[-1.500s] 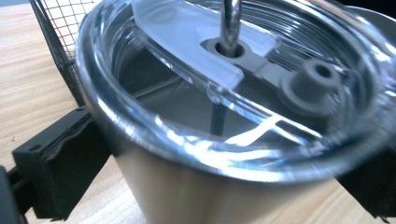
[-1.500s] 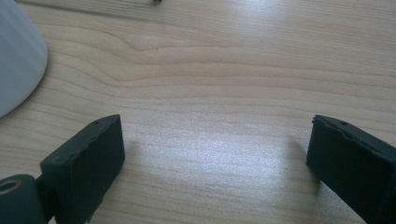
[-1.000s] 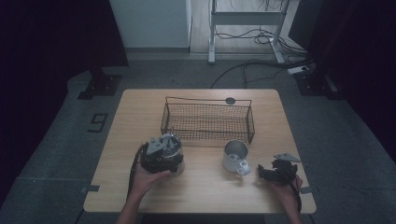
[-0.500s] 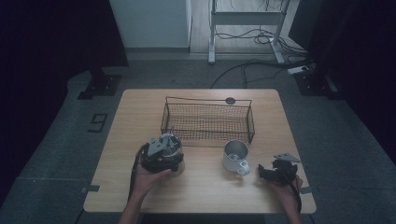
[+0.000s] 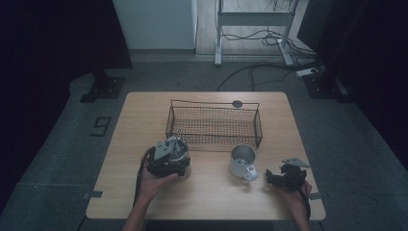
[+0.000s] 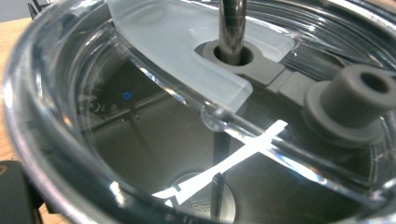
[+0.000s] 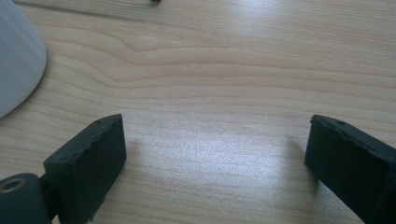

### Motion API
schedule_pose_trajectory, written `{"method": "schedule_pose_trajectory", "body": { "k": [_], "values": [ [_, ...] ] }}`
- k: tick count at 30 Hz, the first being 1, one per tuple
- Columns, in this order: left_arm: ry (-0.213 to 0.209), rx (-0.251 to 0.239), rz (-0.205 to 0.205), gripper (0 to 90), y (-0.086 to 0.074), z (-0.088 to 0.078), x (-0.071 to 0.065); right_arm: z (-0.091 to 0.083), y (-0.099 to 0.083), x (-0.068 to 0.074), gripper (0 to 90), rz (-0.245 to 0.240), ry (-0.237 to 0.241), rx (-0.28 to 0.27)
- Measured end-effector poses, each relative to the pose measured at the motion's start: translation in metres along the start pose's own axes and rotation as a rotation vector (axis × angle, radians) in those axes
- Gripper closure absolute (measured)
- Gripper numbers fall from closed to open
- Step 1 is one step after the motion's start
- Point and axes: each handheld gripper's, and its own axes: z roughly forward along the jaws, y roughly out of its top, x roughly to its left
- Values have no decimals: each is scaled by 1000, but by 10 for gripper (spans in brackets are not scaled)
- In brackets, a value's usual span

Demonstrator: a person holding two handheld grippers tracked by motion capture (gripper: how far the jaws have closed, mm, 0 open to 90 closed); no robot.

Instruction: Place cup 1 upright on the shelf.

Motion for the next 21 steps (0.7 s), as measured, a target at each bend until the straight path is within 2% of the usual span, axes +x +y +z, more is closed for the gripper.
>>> {"method": "schedule_pose_trajectory", "body": {
  "k": [10,16,21],
  "values": [
    [-2,-19,-5,37,3,-7,0,-1,-1,0,58,5,-6,-2],
    [-8,-31,2,37,9,-13,-5,-1,-1,1,59,6,-7,-2],
    [-8,-38,-9,38,15,-18,-2,-1,-1,0,65,8,-7,-4]
  ]
}}
